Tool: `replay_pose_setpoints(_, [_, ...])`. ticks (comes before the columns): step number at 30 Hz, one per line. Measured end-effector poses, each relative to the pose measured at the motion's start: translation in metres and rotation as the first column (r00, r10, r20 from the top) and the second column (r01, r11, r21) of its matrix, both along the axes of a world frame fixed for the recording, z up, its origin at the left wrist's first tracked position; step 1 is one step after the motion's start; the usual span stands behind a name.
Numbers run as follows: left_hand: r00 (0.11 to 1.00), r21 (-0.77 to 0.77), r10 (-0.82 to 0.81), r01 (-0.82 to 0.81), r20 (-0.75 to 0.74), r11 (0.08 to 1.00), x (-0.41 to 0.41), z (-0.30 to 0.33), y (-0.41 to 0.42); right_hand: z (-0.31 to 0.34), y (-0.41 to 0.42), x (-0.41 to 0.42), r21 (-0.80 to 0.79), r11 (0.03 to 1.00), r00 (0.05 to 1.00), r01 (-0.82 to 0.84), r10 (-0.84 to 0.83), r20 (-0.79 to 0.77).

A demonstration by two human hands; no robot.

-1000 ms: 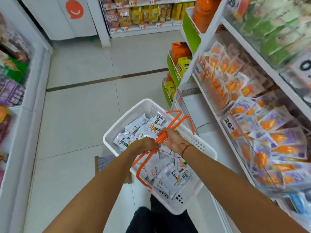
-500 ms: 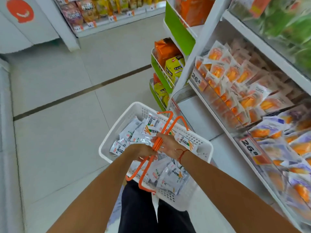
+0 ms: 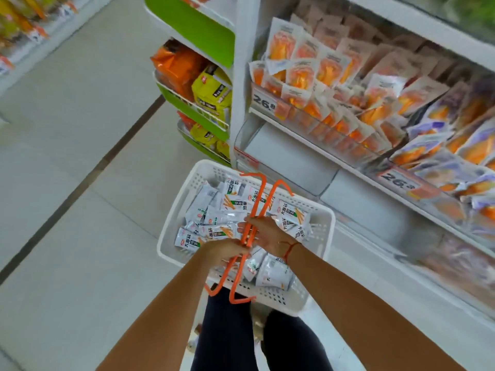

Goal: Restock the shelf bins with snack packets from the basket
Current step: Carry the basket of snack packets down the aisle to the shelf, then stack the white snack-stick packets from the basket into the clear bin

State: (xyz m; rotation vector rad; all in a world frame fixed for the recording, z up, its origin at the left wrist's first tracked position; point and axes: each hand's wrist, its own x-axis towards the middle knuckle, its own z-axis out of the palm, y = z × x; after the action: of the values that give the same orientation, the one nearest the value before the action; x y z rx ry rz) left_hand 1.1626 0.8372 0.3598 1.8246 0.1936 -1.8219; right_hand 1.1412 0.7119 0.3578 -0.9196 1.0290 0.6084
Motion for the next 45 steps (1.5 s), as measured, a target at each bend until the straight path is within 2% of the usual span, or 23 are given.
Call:
replay_pose_setpoints(3, [0.999, -0.015, 0.022, -0.022, -0.031, 1.000, 0.001, -0.008, -0.007, -0.010, -0.008, -0.008, 0.014, 0.999, 0.998, 0.053, -0.053, 0.022])
replay_pose_setpoints(11, [0.994, -0.013, -0.109, 0.108, -0.031, 0.994, -0.009, -0.027, -0.031, -0.044, -0.025, -0.034, 0.000, 0.986, 0.986, 0.169, -0.169, 0.009])
replay_pose_setpoints(17, [0.984, -0.001, -0.175, 0.175, -0.017, 0.985, -0.021, -0.072, -0.048, -0.088, -0.034, -0.053, -0.035, 0.965, 0.966, 0.259, -0.260, -0.008])
replay_pose_setpoints(27, [0.983, -0.023, -0.167, 0.166, -0.079, 0.986, -0.036, -0.164, -0.070, -0.171, -0.055, -0.072, -0.068, 0.945, 0.945, 0.321, -0.324, -0.051])
replay_pose_setpoints(34, [0.991, -0.093, -0.100, 0.092, -0.084, 0.991, -0.025, -0.207, -0.085, -0.207, -0.082, -0.076, -0.126, 0.928, 0.933, 0.351, -0.358, -0.042])
replay_pose_setpoints(36, [0.999, -0.079, -0.015, 0.011, -0.039, 0.997, -0.004, -0.218, -0.077, -0.217, -0.101, -0.091, -0.181, 0.915, 0.925, 0.361, -0.377, -0.057])
replay_pose_setpoints(38, [0.995, -0.046, 0.070, -0.073, -0.066, 0.996, 0.009, -0.231, -0.060, -0.227, -0.112, -0.111, -0.222, 0.916, 0.927, 0.334, -0.362, -0.100])
replay_pose_setpoints(41, [0.993, -0.075, 0.092, -0.097, -0.068, 0.992, 0.017, -0.248, -0.054, -0.244, -0.117, -0.119, -0.246, 0.903, 0.922, 0.351, -0.379, -0.074])
replay_pose_setpoints(45, [0.986, -0.063, 0.159, -0.163, -0.057, 0.985, 0.031, -0.253, -0.042, -0.242, -0.123, -0.126, -0.309, 0.906, 0.946, 0.290, -0.320, -0.049])
